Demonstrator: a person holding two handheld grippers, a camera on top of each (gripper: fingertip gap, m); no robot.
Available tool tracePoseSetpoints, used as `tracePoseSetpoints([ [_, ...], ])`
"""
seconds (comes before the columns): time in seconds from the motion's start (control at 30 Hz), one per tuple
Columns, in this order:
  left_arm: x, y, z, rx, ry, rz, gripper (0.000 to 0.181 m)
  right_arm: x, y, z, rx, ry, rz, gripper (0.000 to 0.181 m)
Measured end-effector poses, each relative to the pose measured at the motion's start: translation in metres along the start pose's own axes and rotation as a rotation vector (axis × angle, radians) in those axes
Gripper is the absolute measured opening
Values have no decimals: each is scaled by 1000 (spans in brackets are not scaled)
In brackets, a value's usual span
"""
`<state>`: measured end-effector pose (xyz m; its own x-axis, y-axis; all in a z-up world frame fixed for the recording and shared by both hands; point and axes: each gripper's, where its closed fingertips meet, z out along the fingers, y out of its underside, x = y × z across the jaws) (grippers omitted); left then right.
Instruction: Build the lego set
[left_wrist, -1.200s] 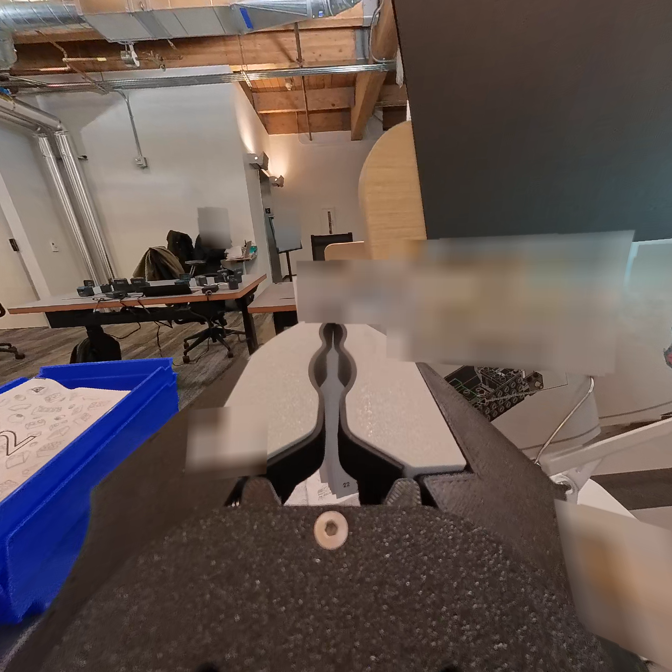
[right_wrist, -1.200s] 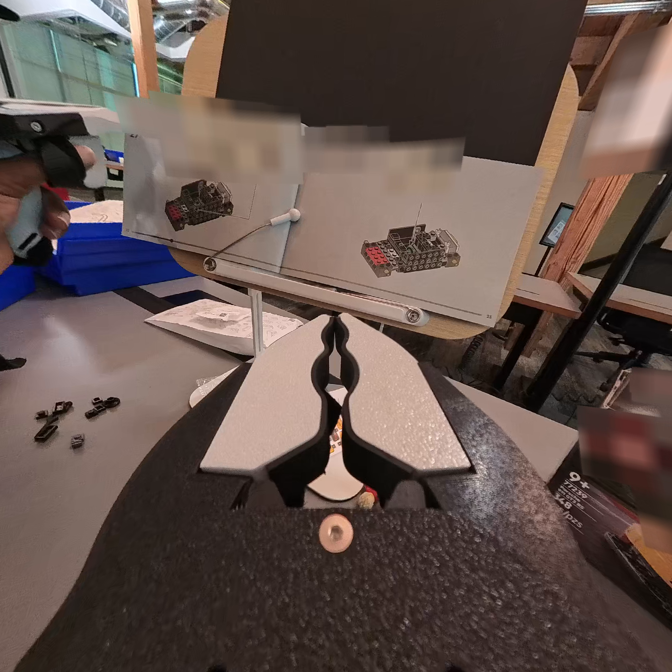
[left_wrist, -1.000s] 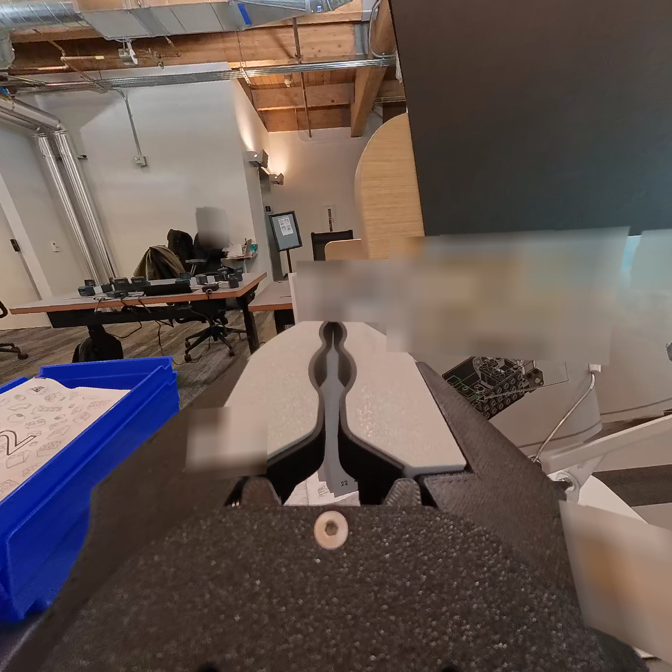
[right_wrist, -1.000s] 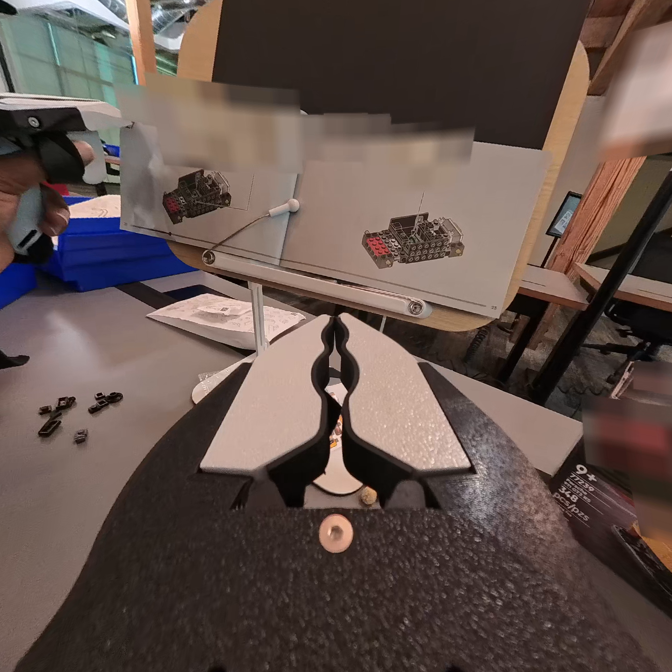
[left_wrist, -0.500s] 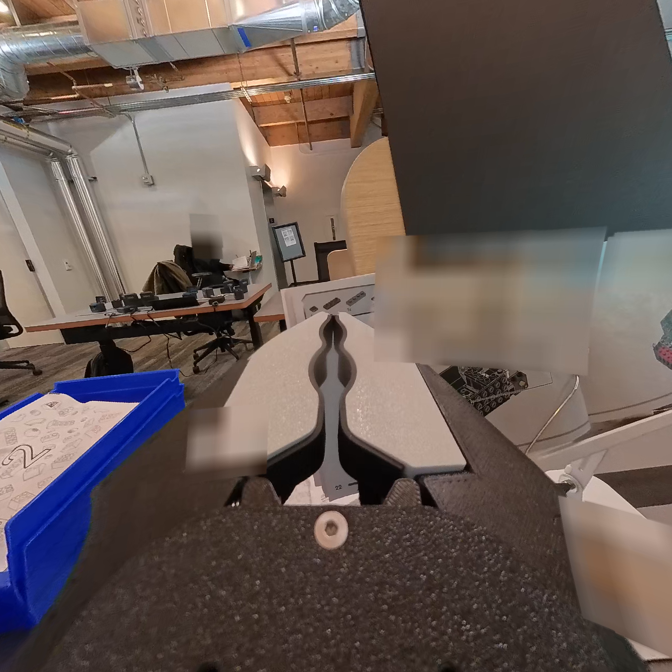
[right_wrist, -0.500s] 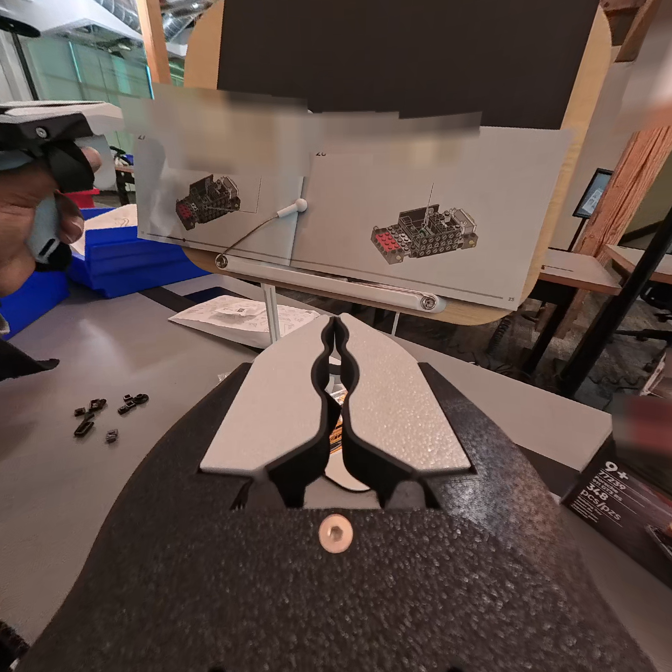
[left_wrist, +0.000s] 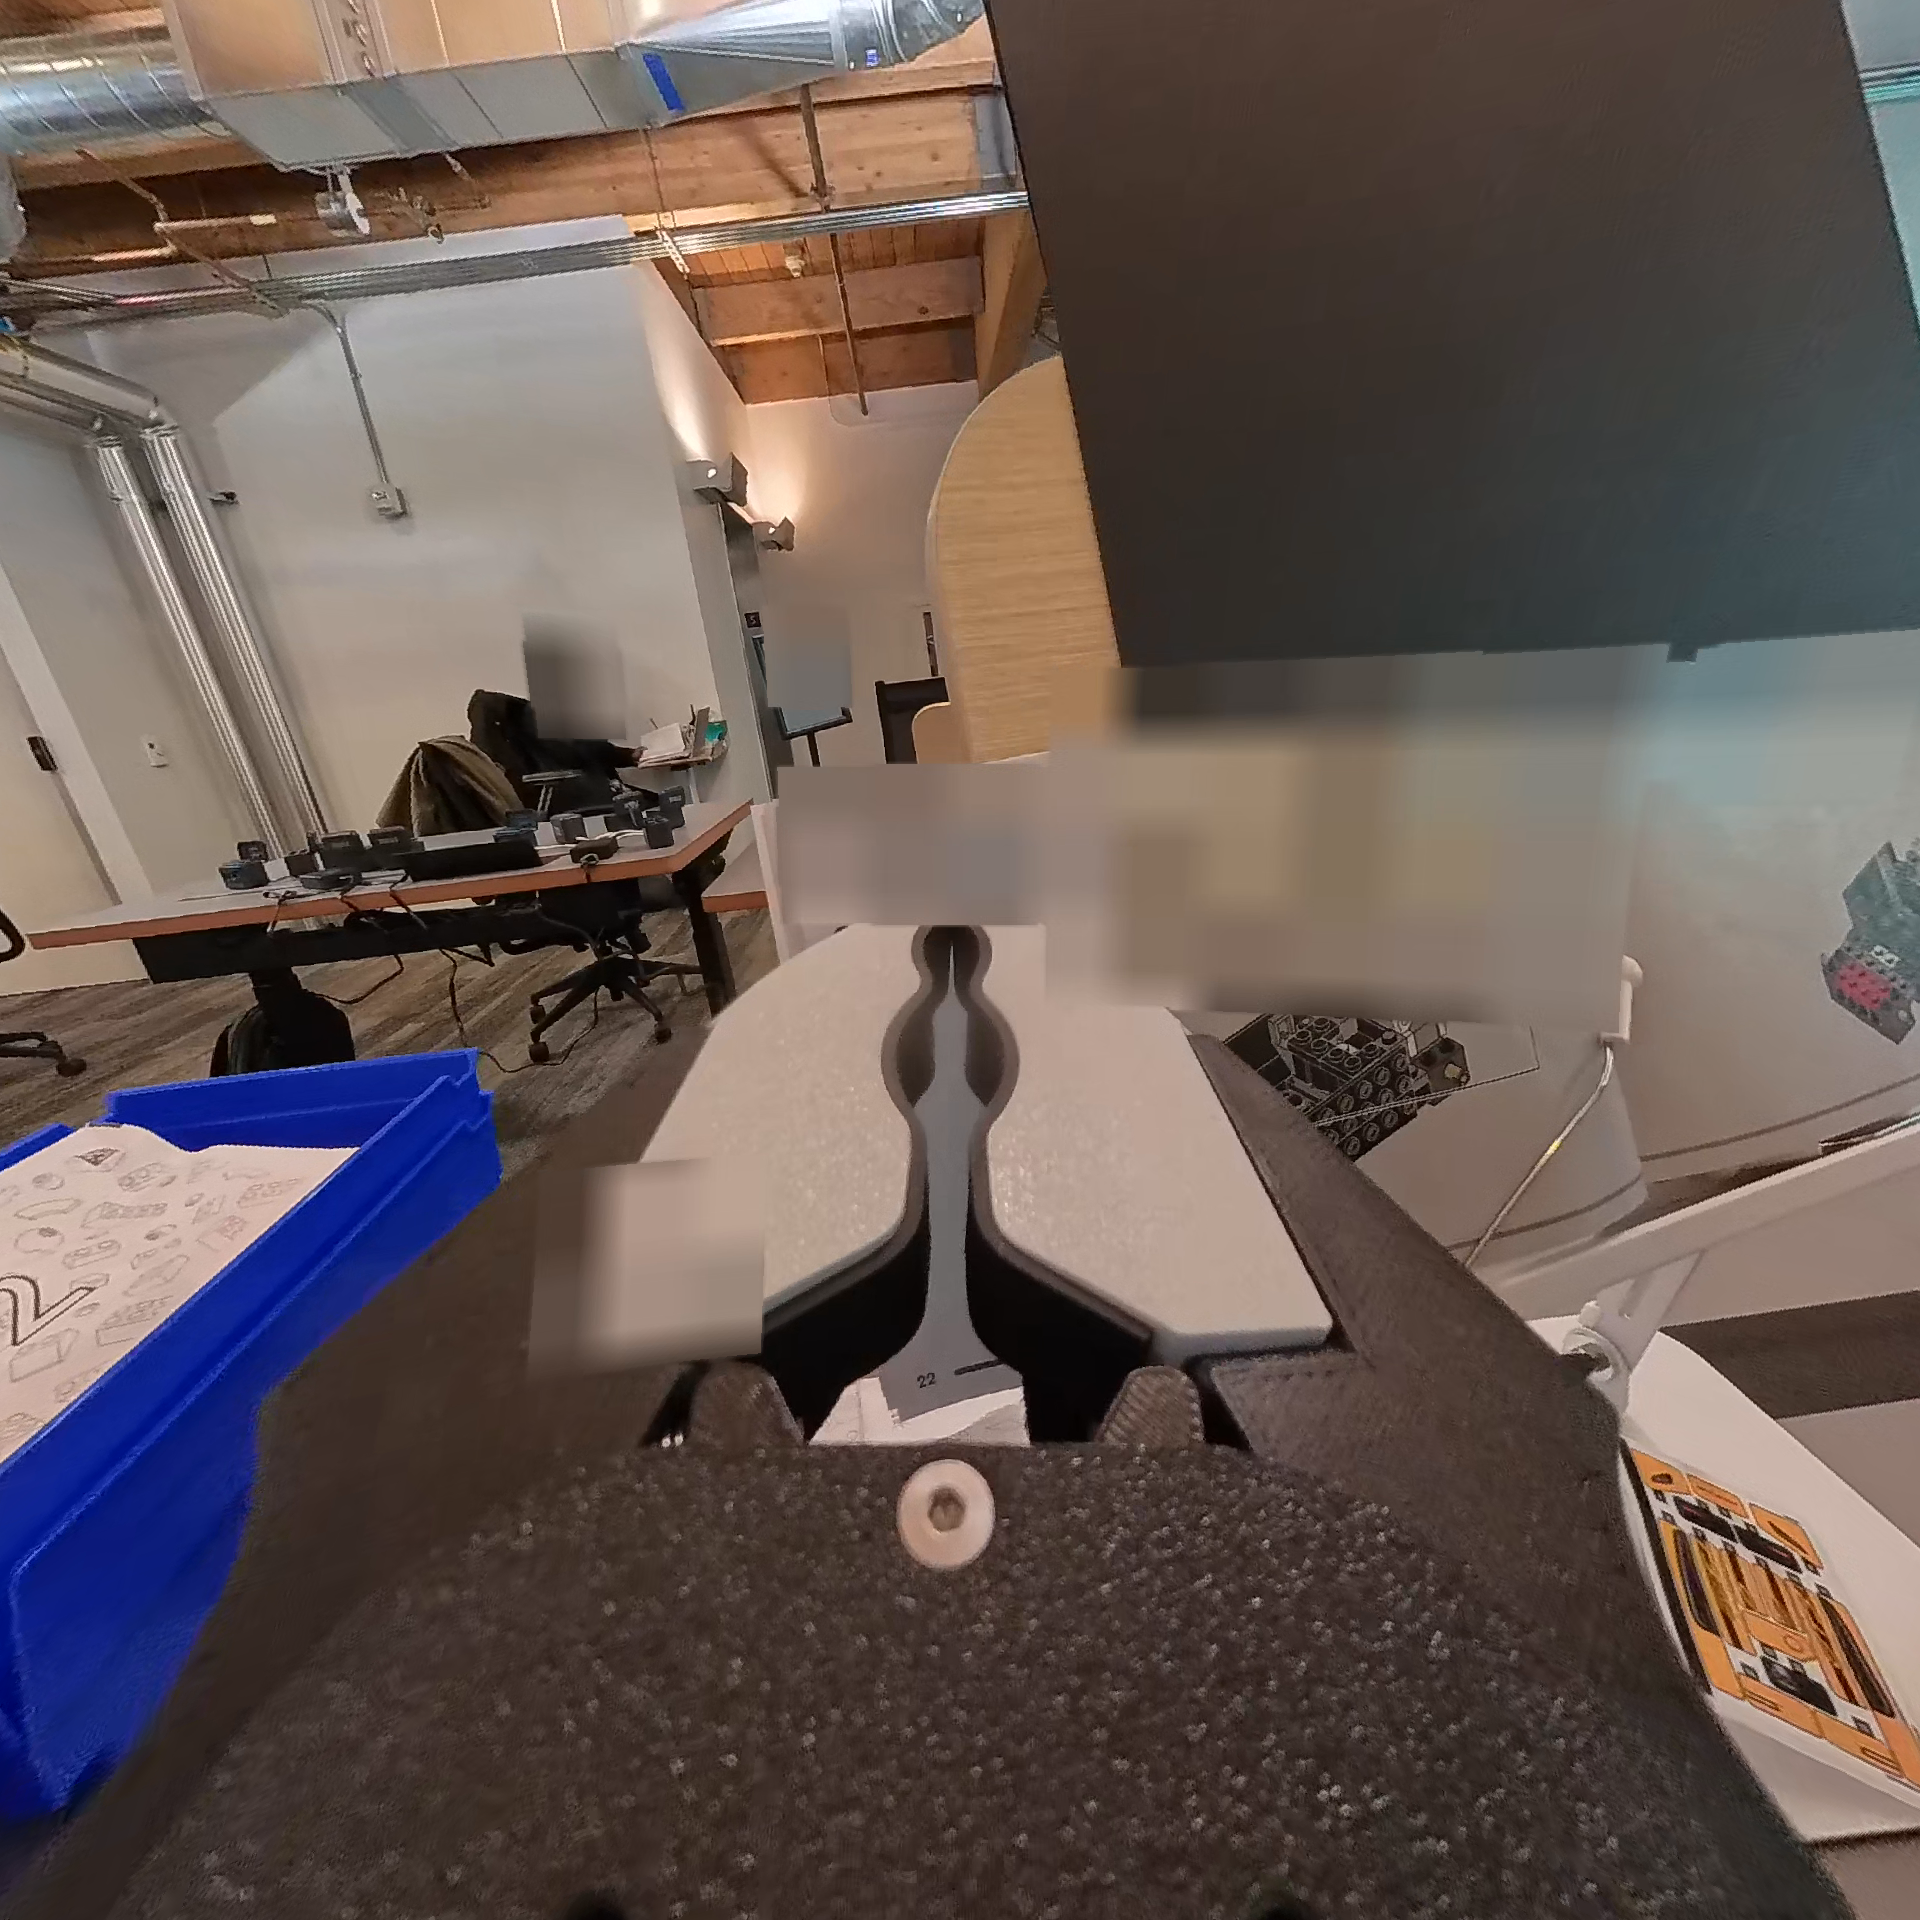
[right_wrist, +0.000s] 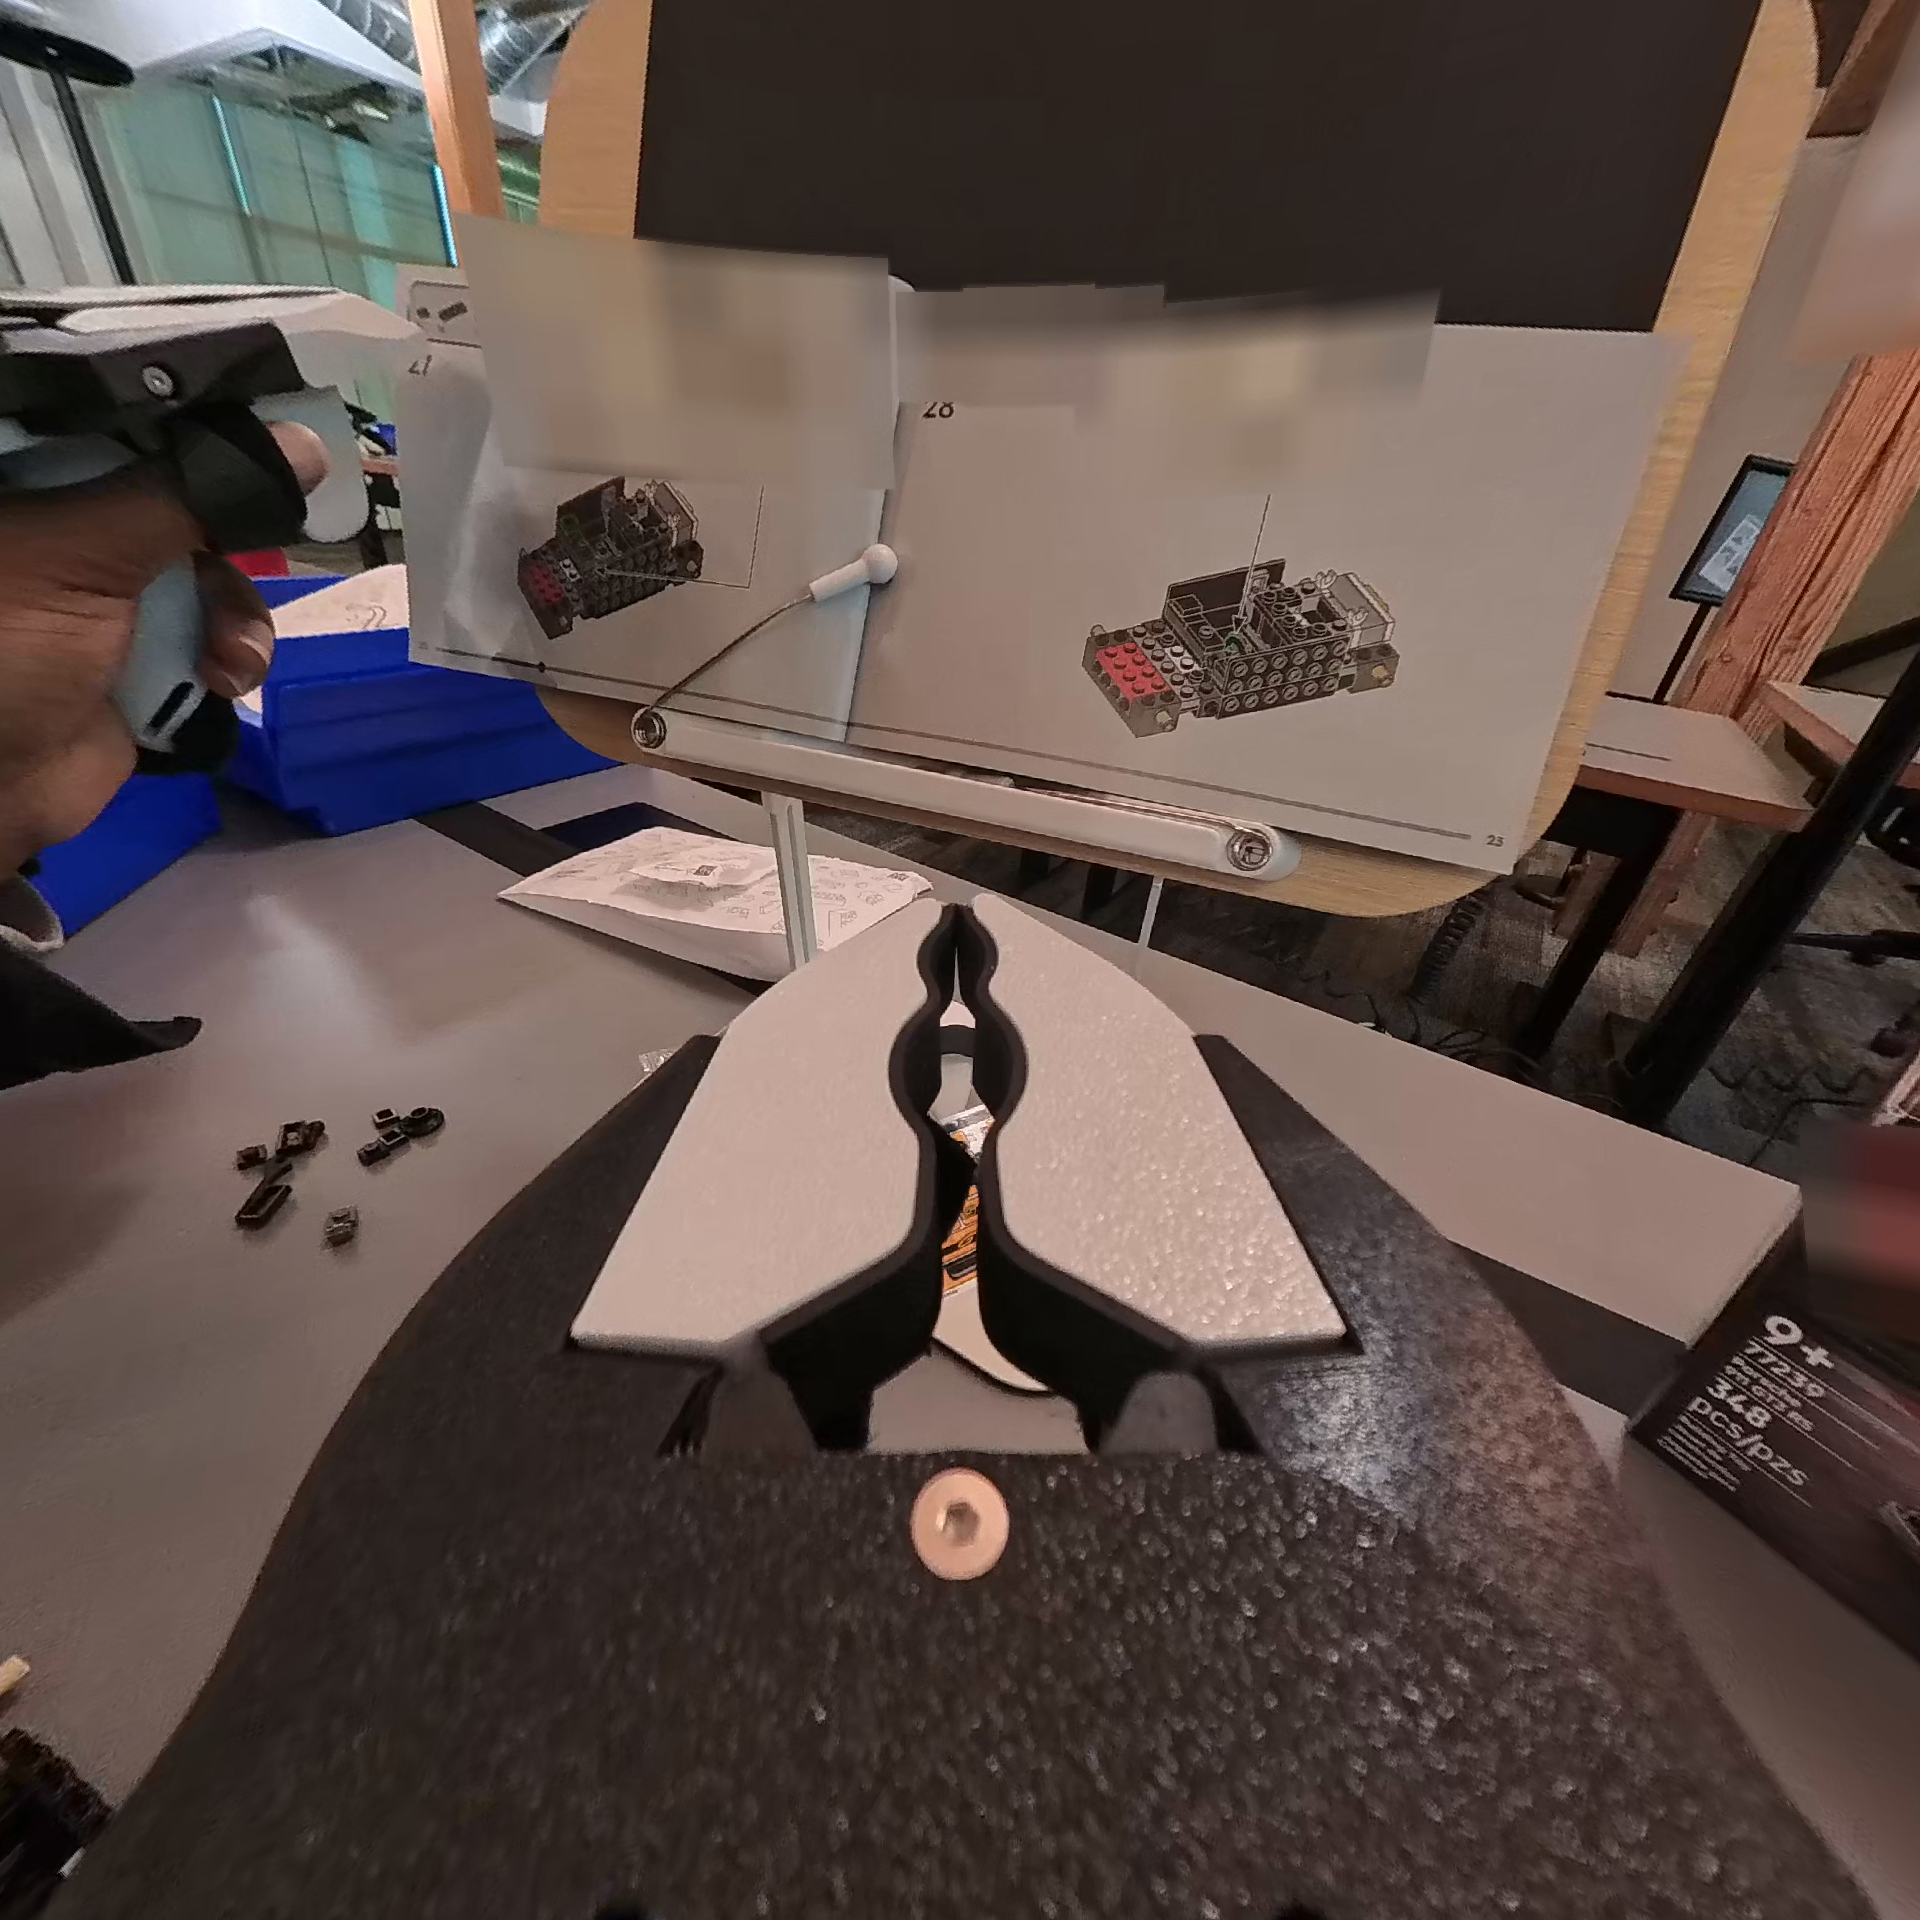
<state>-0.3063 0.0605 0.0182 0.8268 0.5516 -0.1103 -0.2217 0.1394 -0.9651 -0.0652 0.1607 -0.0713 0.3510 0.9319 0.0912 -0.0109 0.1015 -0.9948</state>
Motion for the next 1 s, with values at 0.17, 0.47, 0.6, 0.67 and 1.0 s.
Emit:
tracePoseSetpoints([
  [0.17,5,-4,-2,6,10,2,0,-2,-2,-1,10,-3,-4,0],
  [0.47,8,0,-1,-1,18,-1,0,-2,-4,-1,20,-5,-7,0],
  [0.6,12,-4,-3,10,31,-6,0,-3,-2,-1,14,-11,-8,0],
  [0.67,16,-6,-4,13,42,-8,0,-4,-1,0,13,-12,-9,0],
  [1.0,24,-3,-3,3,62,-4,0,-7,1,0,7,-23,-13,0],
])
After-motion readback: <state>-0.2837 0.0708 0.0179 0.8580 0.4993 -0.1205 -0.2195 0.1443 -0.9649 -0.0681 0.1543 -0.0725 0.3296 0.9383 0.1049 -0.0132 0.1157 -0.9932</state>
